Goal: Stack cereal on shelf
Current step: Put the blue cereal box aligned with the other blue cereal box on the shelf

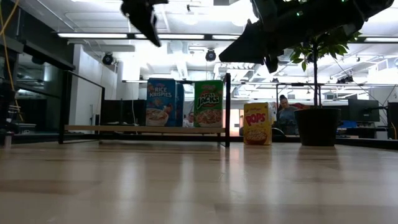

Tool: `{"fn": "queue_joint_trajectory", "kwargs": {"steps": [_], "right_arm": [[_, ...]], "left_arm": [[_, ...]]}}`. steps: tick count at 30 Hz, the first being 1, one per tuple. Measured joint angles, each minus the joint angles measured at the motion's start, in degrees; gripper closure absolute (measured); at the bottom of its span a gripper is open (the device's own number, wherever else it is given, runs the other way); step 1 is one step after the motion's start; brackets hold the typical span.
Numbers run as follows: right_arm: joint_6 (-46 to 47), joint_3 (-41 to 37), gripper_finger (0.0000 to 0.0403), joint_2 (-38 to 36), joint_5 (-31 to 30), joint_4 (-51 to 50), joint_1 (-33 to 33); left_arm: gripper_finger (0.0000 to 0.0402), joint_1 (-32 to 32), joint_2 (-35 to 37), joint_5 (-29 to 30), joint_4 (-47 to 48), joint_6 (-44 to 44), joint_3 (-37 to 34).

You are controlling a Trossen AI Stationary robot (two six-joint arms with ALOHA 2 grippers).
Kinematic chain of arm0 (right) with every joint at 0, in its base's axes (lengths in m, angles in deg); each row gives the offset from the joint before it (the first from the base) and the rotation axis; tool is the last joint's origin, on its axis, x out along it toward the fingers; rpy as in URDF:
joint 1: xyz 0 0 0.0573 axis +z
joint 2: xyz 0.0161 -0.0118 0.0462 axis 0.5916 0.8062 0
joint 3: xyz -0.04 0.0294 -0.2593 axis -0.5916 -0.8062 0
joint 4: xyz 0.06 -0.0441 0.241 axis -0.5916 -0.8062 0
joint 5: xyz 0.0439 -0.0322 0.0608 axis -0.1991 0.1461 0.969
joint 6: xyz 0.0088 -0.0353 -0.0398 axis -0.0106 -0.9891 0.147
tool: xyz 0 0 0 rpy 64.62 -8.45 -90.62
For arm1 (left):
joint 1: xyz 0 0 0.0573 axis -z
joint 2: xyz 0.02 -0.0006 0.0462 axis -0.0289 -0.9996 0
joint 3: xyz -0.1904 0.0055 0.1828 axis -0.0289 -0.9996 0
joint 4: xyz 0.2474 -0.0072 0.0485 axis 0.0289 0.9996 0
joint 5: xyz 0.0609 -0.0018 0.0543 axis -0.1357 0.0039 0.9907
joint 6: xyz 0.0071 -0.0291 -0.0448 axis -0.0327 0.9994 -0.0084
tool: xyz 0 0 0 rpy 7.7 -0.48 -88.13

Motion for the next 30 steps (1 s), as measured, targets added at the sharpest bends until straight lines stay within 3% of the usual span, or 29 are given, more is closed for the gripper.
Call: {"fn": "queue_joint_trajectory", "kwargs": {"steps": [5, 7, 16, 30], "right_arm": [[0.0, 0.0, 0.0403, 0.0, 0.0, 0.0, 0.0], [0.0, 0.0, 0.0403, 0.0, 0.0, 0.0, 0.0], [0.0, 0.0, 0.0403, 0.0, 0.1, 0.0, 0.0], [0.0, 0.0, 0.0403, 0.0, 0.2, 0.0, 0.0]], "left_arm": [[0.0369, -3.2, 5.8, -0.2, -7.9, 2.4, -13.3], [0.0391, -4.4, 7.0, 0.1, -11.3, 3.8, -18.4], [0.0397, -6.0, 5.9, 0.2, -20.5, 6.2, -31.4], [0.0401, -5.9, 4.0, -4.8, -28.6, 6.2, -33.1]]}}
